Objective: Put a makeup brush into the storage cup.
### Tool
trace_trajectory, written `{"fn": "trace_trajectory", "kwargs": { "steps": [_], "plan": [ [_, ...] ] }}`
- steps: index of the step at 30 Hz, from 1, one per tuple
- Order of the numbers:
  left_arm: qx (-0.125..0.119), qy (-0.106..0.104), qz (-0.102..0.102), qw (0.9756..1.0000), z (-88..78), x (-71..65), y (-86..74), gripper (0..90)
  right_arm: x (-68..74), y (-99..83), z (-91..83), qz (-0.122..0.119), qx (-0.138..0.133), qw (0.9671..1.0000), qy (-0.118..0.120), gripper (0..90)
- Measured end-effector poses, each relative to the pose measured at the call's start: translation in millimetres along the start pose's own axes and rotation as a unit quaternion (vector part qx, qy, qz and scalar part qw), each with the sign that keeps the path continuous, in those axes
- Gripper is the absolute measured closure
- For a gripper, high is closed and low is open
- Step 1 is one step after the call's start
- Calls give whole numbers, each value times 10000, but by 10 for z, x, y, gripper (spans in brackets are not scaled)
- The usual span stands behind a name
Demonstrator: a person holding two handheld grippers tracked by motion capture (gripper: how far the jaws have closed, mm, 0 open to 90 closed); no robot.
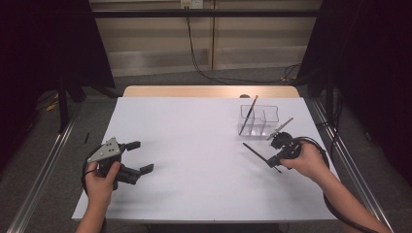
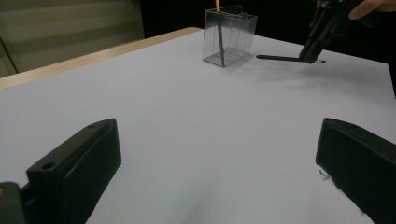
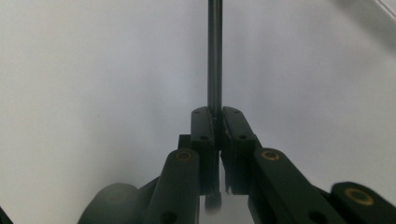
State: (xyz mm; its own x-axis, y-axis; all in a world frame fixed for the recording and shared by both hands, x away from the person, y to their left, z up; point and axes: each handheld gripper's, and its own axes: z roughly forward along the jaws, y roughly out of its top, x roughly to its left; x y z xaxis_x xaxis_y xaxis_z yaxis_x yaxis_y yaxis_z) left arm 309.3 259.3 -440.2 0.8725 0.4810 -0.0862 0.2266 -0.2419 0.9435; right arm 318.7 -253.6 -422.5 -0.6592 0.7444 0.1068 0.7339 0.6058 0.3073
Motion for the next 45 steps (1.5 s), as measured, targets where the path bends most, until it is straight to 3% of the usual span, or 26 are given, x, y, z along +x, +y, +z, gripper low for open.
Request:
{"fn": "trace_trajectory", "kwargs": {
  "steps": [6,17,33,45],
  "plan": [
    [31,-34,17,10000,17,-14,17,1,80,131,25,-455,-134,9989,-21,844],
    [123,-129,73,9998,107,-46,70,0,239,339,87,-970,-147,9951,125,844],
    [205,-370,129,9990,275,-132,212,0,460,537,136,-1469,-202,9887,226,843],
    [373,-689,295,9965,480,-226,313,0,539,563,175,-1689,-115,9852,287,843]
  ]
}}
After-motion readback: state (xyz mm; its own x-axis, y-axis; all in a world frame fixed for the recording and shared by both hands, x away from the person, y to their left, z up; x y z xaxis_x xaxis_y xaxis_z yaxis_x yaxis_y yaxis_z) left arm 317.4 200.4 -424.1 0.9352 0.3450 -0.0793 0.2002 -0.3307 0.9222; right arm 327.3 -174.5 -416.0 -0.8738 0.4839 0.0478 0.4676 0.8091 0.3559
